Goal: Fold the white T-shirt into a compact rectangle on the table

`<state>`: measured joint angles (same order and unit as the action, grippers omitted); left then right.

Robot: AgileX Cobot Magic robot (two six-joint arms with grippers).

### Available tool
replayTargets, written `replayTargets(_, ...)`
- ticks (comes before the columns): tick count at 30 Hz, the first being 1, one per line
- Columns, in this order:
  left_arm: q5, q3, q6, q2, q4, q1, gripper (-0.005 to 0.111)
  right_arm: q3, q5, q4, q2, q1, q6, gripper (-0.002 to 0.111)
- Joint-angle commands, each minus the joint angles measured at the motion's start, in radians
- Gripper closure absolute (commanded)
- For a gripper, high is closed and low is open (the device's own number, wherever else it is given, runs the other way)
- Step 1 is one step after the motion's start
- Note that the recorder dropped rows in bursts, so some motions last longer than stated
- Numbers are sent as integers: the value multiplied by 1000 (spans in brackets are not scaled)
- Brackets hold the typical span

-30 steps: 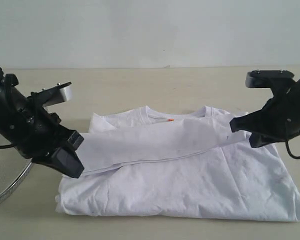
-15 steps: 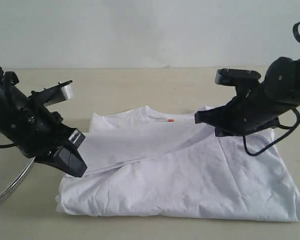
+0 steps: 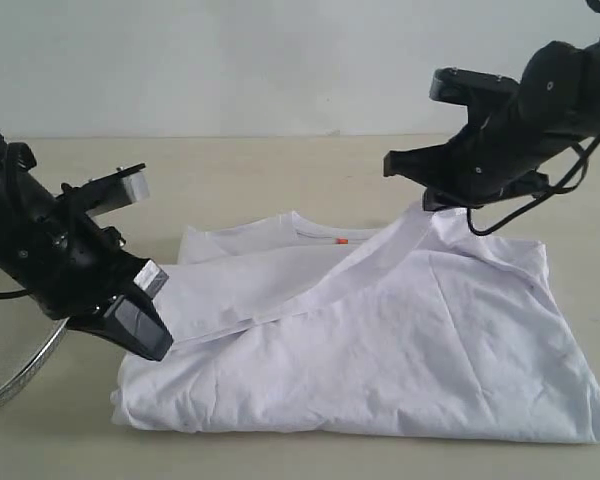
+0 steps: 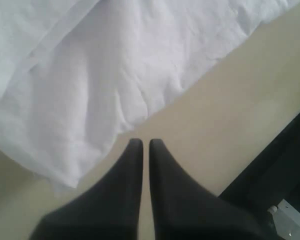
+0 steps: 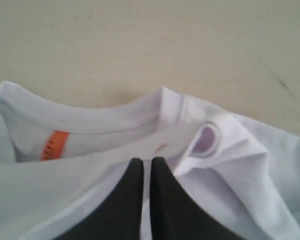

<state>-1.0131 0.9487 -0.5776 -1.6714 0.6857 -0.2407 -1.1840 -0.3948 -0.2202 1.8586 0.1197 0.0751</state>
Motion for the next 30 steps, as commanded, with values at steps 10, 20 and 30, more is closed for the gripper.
replayTargets(10, 22, 6, -21, 7, 13, -3, 102, -3, -132, 47, 26, -101, -137, 108)
replayTargets(20, 51, 6, -25, 7, 13, -3, 102, -3, -73, -280, 69, -27, -372, 108)
replayTargets(30, 50, 6, -25, 7, 13, -3, 102, -4, 105, -287, 162, 5, -365, 108)
